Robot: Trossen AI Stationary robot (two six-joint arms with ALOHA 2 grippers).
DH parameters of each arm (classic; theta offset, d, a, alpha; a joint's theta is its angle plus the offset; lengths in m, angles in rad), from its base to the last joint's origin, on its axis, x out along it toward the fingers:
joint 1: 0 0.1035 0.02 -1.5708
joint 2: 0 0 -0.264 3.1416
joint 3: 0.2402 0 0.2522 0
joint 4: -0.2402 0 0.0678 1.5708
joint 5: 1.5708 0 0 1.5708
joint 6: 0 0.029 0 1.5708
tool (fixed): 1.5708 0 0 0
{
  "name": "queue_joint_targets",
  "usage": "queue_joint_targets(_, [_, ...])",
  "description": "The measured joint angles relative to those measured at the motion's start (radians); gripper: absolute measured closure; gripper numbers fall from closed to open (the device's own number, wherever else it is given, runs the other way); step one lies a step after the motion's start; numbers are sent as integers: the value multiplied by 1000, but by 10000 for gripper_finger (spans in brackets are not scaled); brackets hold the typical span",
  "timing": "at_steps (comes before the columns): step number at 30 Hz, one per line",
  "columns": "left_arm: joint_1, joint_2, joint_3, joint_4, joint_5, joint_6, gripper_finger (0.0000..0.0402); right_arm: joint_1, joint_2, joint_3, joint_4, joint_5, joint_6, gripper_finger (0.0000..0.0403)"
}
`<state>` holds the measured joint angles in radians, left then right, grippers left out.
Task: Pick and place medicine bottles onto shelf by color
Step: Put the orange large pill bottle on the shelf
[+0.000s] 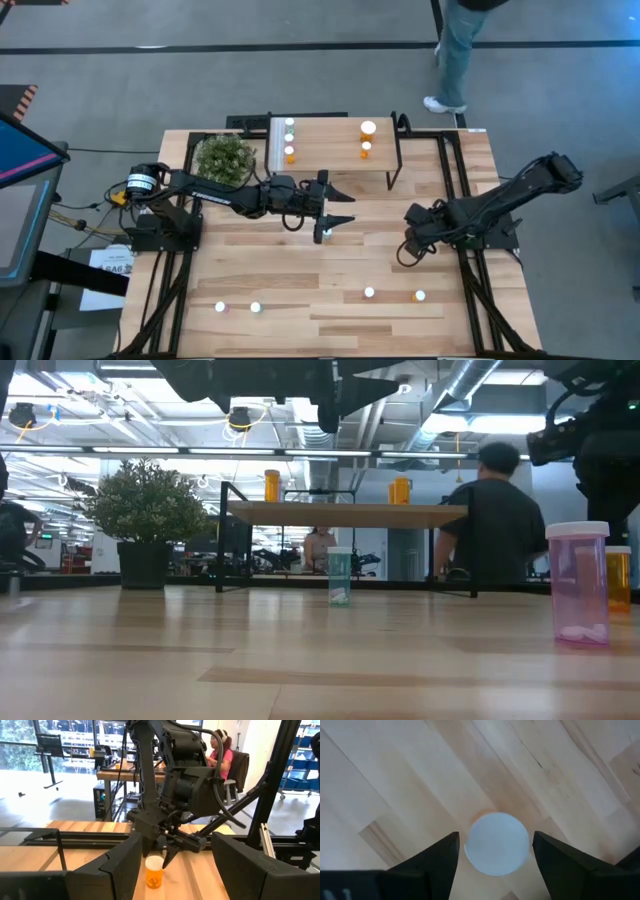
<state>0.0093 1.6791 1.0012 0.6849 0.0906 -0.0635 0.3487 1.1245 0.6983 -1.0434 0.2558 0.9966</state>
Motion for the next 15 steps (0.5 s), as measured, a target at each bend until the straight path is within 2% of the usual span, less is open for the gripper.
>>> queue_joint_targets(15, [0, 0, 0, -13, 10, -11, 176, -51, 74, 0, -3, -33, -6, 126])
